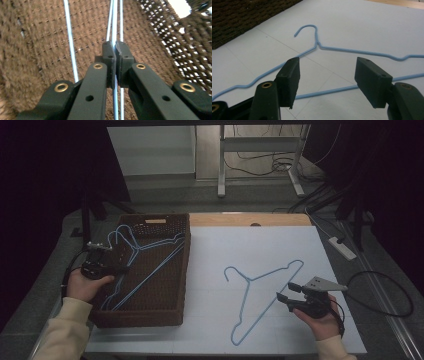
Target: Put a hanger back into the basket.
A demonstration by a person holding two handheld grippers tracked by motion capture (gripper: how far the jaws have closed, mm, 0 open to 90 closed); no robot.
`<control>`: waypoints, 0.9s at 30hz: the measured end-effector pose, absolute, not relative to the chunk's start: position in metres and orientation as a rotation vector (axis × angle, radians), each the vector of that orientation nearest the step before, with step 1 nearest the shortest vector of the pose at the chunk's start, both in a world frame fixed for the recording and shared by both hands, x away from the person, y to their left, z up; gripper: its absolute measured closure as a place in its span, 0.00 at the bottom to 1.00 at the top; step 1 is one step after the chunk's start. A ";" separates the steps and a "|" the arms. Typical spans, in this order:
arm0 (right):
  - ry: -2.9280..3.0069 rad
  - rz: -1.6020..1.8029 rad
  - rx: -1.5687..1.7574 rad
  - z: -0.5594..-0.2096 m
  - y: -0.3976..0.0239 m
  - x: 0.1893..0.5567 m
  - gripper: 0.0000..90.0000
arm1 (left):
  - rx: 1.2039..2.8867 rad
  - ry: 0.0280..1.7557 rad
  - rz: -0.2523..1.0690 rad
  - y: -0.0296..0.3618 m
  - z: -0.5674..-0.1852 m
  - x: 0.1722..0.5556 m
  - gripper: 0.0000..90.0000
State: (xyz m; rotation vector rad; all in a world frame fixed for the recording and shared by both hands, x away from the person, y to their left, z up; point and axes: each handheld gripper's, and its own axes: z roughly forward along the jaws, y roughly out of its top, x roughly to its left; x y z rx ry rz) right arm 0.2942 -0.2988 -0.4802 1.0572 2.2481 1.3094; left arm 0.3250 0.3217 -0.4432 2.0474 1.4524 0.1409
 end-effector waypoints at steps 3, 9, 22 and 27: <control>2.252 1.319 1.055 -0.480 -0.298 0.294 0.42 | 2.063 1.488 0.149 0.319 -0.448 0.327 0.96; 2.259 1.316 1.054 -0.481 -0.297 0.294 0.42 | 2.140 1.536 0.204 0.309 -0.455 0.332 0.95; 2.262 1.318 1.053 -0.481 -0.297 0.294 0.42 | 2.000 1.403 0.420 0.306 -0.433 0.313 0.56; 2.266 1.314 1.054 -0.481 -0.297 0.294 0.42 | 1.946 1.278 0.452 0.300 -0.417 0.294 0.47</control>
